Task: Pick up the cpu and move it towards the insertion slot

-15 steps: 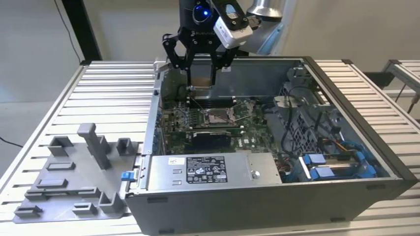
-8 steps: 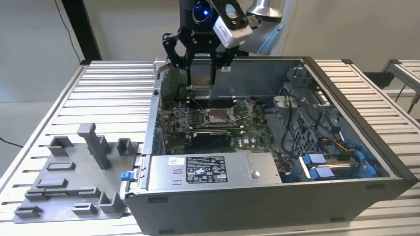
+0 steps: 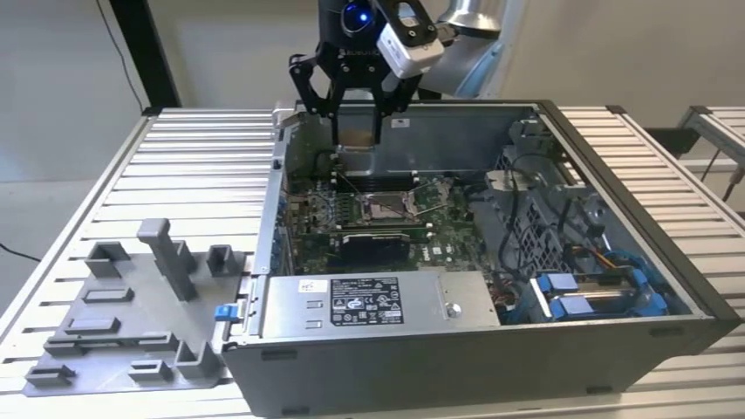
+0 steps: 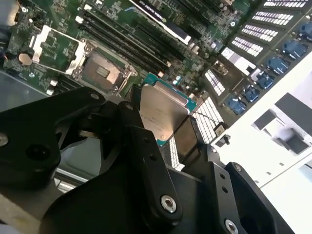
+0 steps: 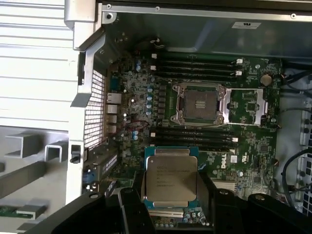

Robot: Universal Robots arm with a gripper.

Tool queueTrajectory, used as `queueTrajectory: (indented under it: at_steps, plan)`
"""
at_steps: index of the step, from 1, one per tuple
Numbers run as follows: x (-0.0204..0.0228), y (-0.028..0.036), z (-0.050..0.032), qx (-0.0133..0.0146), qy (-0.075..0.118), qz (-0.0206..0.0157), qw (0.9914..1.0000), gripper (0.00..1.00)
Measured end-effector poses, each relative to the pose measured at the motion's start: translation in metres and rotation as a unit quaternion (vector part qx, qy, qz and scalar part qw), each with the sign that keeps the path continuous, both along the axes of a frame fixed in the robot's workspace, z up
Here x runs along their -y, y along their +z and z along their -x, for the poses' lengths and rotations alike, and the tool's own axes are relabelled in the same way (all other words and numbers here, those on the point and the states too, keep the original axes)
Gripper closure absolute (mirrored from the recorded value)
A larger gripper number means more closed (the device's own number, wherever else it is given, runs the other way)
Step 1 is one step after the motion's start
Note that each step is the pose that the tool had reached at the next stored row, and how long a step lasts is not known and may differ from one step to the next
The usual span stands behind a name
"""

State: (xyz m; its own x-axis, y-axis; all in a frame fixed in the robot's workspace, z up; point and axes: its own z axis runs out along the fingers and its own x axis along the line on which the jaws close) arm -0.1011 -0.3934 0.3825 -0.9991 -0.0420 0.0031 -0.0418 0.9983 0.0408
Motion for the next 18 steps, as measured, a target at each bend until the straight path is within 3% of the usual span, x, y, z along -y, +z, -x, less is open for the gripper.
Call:
queueTrajectory:
  at_steps: [3,11,18]
  plan:
    - [-0.0074,-0.0015,-0.0001,0.001,0.001,0.0001,1.0,1.0]
    - [-0.0307,-0.0043,-0.0069,0.0082,0.001,0.0008,0.99997,1.0]
    - [-0.0407,-0.0047,-0.0203,0.0186,0.0,0.0057,0.99981,1.0]
